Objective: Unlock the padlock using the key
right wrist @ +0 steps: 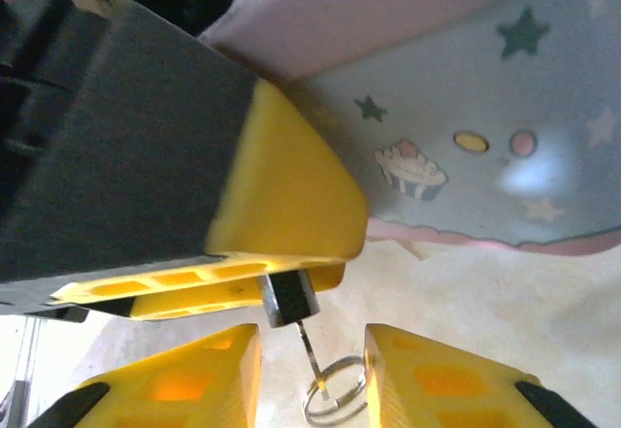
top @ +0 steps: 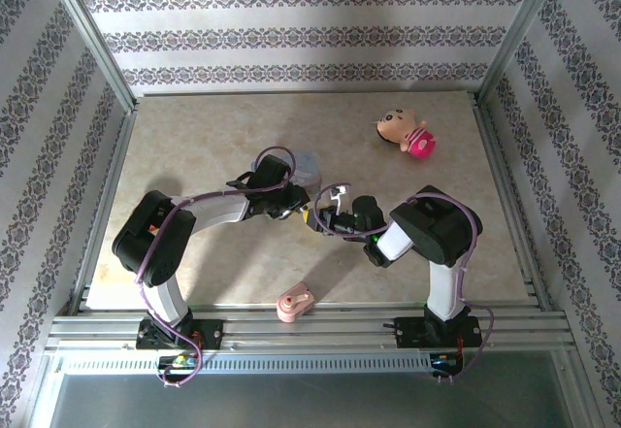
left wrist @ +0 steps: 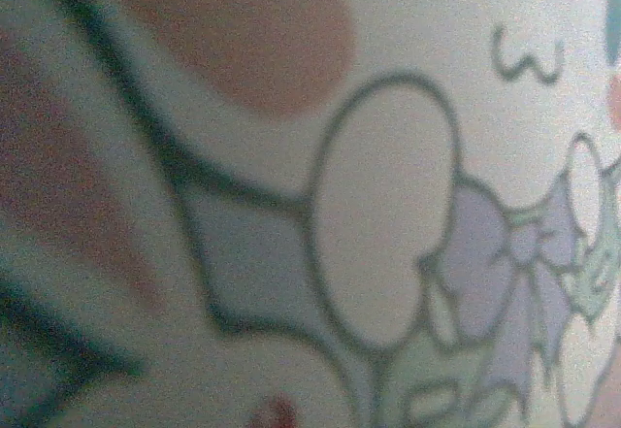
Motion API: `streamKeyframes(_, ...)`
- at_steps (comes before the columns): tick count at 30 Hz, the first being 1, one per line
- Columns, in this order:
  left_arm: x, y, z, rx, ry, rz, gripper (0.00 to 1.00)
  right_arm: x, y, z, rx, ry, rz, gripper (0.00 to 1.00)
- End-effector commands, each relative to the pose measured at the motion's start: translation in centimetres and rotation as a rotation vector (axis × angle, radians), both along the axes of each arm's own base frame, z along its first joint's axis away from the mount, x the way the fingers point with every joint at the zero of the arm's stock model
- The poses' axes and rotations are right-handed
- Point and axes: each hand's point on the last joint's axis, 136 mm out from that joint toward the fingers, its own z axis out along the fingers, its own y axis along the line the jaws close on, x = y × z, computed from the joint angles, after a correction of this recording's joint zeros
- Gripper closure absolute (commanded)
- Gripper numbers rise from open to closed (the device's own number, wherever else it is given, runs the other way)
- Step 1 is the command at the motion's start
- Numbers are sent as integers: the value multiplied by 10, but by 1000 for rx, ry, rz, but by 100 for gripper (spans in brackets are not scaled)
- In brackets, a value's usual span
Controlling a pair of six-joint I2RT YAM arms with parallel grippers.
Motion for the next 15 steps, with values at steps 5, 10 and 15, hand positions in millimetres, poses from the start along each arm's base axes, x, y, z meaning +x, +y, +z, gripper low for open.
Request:
streamKeyframes(5,-4,1,6,-18,20,-13,83,-8,-7,26,51,-85,2,66)
streamKeyframes(10,-5,-2,7,-34,22,-18,83,-9,-8,21,48,-63,-4,68)
streamKeyframes(15,-5,-2,9,-41,20,-18,83,-5,-1,19,59,-51,9,71)
